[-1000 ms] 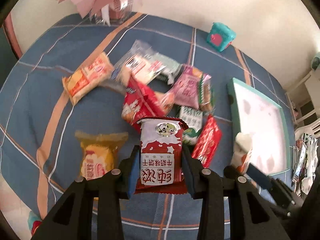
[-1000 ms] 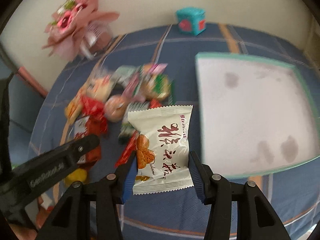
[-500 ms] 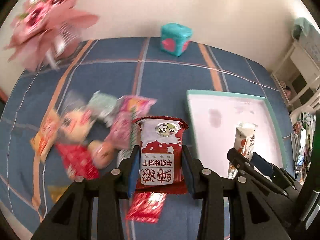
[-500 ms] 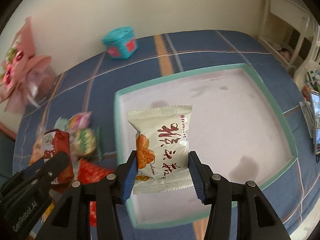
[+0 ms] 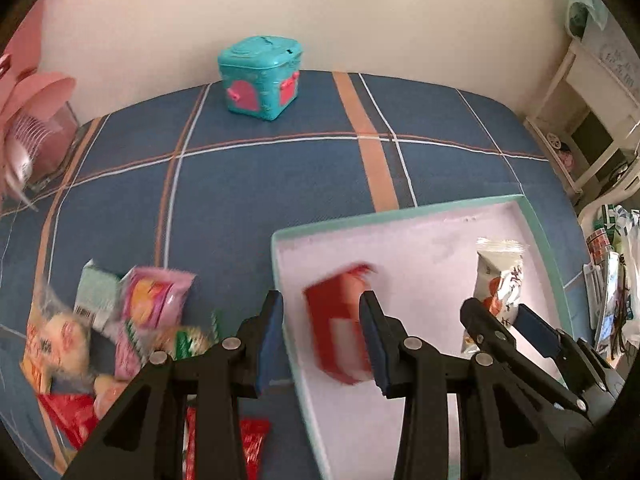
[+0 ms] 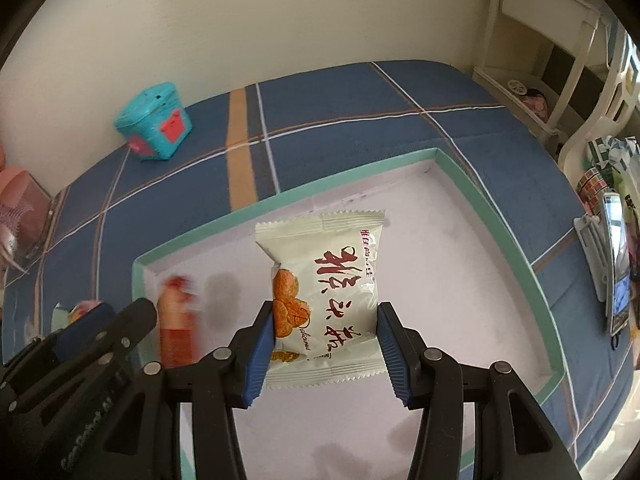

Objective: Organize snacks
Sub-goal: 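Place the white pastry bag in the tray with the right tool while the left tool places the red box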

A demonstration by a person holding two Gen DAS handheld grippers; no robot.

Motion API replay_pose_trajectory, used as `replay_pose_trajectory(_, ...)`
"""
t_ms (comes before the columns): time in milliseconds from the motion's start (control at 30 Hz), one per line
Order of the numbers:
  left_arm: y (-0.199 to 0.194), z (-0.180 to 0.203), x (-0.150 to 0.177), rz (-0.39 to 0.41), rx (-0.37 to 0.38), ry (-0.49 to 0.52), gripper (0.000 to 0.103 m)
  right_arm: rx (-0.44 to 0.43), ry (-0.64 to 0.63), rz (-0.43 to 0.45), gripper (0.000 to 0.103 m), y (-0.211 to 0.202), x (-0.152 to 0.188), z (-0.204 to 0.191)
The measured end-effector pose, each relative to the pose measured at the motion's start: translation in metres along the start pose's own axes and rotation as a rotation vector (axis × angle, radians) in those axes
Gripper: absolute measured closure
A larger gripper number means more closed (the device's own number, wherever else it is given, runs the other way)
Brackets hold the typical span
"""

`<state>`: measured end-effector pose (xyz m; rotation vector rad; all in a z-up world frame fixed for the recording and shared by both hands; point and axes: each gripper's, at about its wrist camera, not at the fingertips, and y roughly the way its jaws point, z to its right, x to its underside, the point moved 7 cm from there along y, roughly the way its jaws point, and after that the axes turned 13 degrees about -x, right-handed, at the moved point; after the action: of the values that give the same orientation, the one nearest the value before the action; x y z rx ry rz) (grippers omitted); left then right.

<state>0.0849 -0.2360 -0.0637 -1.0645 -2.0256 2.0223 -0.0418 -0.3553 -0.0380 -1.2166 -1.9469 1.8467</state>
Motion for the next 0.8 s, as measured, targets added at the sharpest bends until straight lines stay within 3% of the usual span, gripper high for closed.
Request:
replay_pose_trajectory(267,0.014,-0.014,0.0,-0.038,-0.019,-0.039,0.059,-0.011,-0.003,-0.036,0.046,0.002,0.0,-0.004)
replay_pose_trajectory(400,0.009,-0.037,0.012,-0.044,-0.032,-0.088,0.048,-0.03,-0.013,-0.052,0.035,-0.004,0.009,-0.012)
replay_pose_trajectory(600,-0.015,-0.082,0.043,-0.011,-0.088,-0.176,0.034,-0.062,-0.093,-0.071,0.03,-0.025,0.044,-0.033)
replay_pose_trajectory(700,-0.027,-0.106,0.066,0.009,-0.125,-0.221,0.029,-0.059,-0.153,-0.042,0.021,-0.04,0.059,-0.042)
replay_pose_trajectory(800,-0.035,-0.125,0.087,0.008,-0.153,-0.258,0.025,-0.1,-0.173,-0.033,0.02,-0.051,0.083,-0.049)
